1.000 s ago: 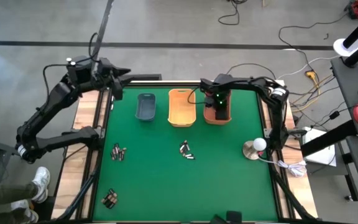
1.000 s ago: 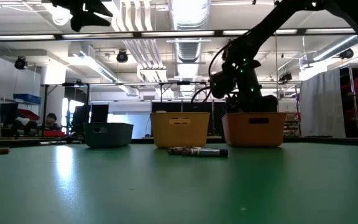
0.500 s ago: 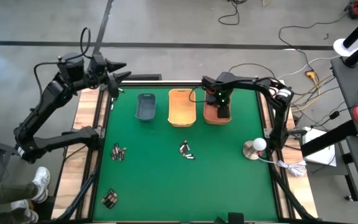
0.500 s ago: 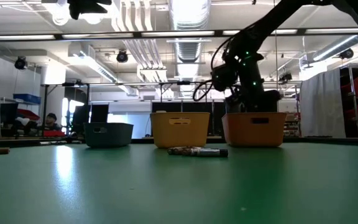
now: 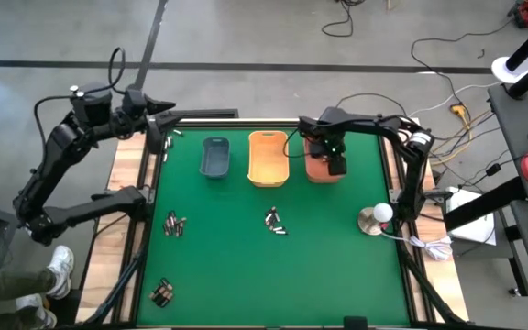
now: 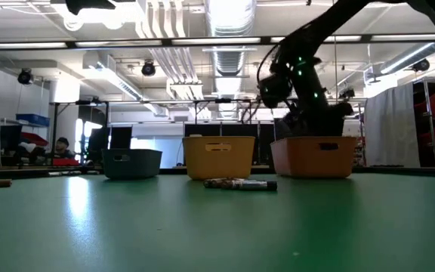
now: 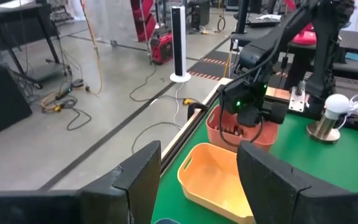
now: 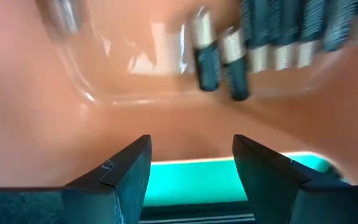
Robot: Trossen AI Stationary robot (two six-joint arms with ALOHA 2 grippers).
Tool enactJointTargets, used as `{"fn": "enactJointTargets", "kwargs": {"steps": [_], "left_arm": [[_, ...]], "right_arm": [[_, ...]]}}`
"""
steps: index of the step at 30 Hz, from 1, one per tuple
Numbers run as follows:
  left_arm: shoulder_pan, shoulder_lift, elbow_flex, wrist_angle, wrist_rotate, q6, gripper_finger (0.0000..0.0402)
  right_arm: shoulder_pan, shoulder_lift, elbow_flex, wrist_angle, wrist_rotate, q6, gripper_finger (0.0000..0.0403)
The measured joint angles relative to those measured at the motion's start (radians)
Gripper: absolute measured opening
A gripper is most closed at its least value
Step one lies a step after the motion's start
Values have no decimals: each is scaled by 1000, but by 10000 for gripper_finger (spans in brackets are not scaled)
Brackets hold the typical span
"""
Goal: Sort batteries
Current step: Put the silver battery into the yellow container
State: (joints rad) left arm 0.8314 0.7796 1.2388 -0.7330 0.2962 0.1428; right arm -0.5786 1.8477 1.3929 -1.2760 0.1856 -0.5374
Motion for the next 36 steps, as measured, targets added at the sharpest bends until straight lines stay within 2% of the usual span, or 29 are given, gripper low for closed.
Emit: {"fn": "enactJointTargets", "kwargs": {"steps": [5,11,15,19,23,28,32,36], "left_arm": [[0,-44,-20,-2,1,7,191],[-2,-58,-35,-15,33,-36,191],[-37,-63,-30,-12,133,-111,191],[-107,-67,-45,-14,136,-126,191],[-237,-52,-113,-16,129,-201,191],[-501,-14,-222,23,-68,-368,191],[-759,15,-313,135,-236,-502,191],[-1015,65,-411,302,-454,-654,191]], "right_arm": [[82,-89,103,1,-1,110,222],[270,-204,171,40,-63,277,223],[422,-241,145,95,-74,390,216],[537,-233,82,208,-77,476,207],[610,-209,2,328,-75,529,198],[690,-189,-96,524,-81,584,188],[746,-162,-138,609,-80,633,180],[793,-145,-145,640,-80,687,171]]}}
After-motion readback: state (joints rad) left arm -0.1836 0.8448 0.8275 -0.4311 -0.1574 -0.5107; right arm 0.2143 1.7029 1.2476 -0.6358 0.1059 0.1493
